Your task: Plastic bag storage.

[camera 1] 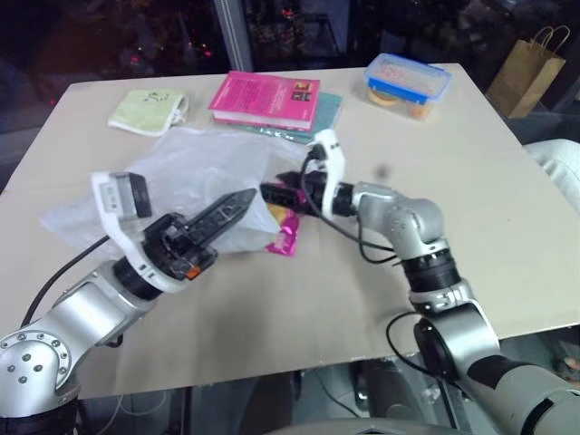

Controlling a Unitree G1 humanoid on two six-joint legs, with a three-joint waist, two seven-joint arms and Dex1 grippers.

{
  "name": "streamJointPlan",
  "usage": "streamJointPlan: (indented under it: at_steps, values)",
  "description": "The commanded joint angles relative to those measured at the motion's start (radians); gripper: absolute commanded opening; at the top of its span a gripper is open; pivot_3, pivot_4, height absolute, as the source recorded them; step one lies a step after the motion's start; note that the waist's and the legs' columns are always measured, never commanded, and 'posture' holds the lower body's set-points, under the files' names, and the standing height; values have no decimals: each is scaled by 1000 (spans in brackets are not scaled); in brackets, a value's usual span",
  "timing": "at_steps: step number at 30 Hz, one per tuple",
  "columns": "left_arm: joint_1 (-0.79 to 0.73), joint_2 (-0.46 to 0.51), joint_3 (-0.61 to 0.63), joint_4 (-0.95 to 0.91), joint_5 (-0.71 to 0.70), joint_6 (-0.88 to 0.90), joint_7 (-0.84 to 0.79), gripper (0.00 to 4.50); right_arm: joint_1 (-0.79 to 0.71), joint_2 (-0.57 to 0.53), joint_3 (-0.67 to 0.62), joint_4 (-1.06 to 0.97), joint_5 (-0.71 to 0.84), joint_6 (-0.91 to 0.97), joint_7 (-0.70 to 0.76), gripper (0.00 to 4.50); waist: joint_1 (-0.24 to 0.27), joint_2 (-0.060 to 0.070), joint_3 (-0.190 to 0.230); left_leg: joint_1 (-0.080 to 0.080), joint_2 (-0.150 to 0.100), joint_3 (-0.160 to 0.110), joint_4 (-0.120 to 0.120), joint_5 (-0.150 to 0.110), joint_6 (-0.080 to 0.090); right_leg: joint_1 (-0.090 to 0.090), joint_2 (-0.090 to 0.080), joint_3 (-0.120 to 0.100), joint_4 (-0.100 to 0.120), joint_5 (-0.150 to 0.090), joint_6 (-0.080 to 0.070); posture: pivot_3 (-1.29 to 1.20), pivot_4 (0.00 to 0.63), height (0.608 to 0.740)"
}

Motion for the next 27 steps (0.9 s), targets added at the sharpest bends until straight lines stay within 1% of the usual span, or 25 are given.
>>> streamJointPlan:
  at_steps: [1, 3, 6, 9, 11, 14, 15, 16, 20, 21, 22, 23, 25, 27]
  values:
    - [14, 34, 60, 22, -17, 53, -49, 0, -2, -24, 15, -41, -101, -98, -72, 4410, -2, 0, 0, 0, 0, 0, 0, 0, 0, 0, 0, 0, 0, 0, 0, 0, 150, 740]
    - [21, 46, 72, 37, -17, 75, -63, 0, -24, -31, 49, 38, -178, -182, -85, 4410, -2, 0, 0, 0, 0, 0, 0, 0, 0, 0, 0, 0, 0, 0, 0, 0, 150, 740]
    - [28, 56, 75, 38, -17, 93, -72, 0, -81, 6, 57, 202, -233, -291, -89, 4410, -3, 0, 0, 1, 0, 0, 0, 0, 0, 0, 0, 1, 0, 0, 0, 0, 150, 740]
    - [32, 50, 74, 20, -17, 86, -58, 0, -158, 48, 68, 428, -301, -408, -105, 4410, -5, 0, 0, 1, 1, 1, 0, 0, 0, 0, 1, 2, 0, 0, 0, 0, 150, 740]
    - [43, 45, 78, -3, -17, 73, -47, 0, -201, 57, 92, 561, -354, -491, -86, 4410, -4, 0, 0, 1, 1, 1, 0, 0, 0, 0, 1, 2, 0, 0, 0, 0, 150, 740]
    - [48, 39, 80, -33, -17, 49, -27, 0, -236, 56, 76, 653, -372, -551, -60, 4410, 3, 0, 0, 0, 0, 0, 0, 0, 0, 0, 0, 1, -1, 0, 0, 0, 150, 740]
    - [47, 37, 79, -40, -17, 41, -22, 0, -242, 51, 68, 669, -373, -562, -50, 3875, 4, 0, 0, 0, 0, 0, 0, 0, 0, 0, 0, 1, -1, 0, 0, 0, 150, 740]
    - [45, 34, 77, -45, -17, 32, -17, 0, -246, 44, 59, 679, -371, -568, -40, 3663, 4, 0, 0, -1, -1, 0, 0, 0, 0, 1, -1, 0, -2, 0, 0, 0, 150, 740]
    - [-14, 12, 65, -47, -17, -12, 17, 0, -241, -4, 5, 644, -337, -542, -5, 1572, 4, 0, 0, -1, -1, 0, 0, 0, 0, 1, -2, 0, -3, 0, 0, 0, 150, 740]
    - [-46, 1, 65, -37, -17, -21, 26, 0, -240, -17, -24, 610, -305, -504, 9, 1143, 6, 0, 0, -1, -1, 0, 0, 0, 0, 1, -2, 0, -2, 0, 0, 0, 150, 740]
    - [-83, -12, 68, -21, -17, -28, 38, 0, -240, -32, -53, 571, -270, -451, 23, 538, 5, 0, 0, -1, -1, -1, 0, 0, 0, 1, -2, -1, -2, 0, 0, 0, 150, 740]
    - [-130, -28, 77, 3, -17, -31, 49, 0, -239, -54, -83, 520, -225, -380, 48, 92, 5, 0, 0, -1, -1, -1, 0, 0, 0, 1, -1, -1, -2, 0, 0, 0, 150, 740]
    - [-220, -55, 97, 53, -17, -24, 72, 0, -240, -89, -137, 431, -141, -241, 76, 32, 8, 1, 1, -1, -1, -1, 0, 0, 0, 1, -1, -1, -1, 0, 0, 0, 150, 740]
    - [-357, -98, 134, 137, -17, -12, 118, 0, -257, -117, -228, 352, -20, -69, 56, 32, 11, 0, 0, -1, -1, -2, 2, 0, 0, 2, -1, -2, -1, 0, 0, 0, 150, 740]
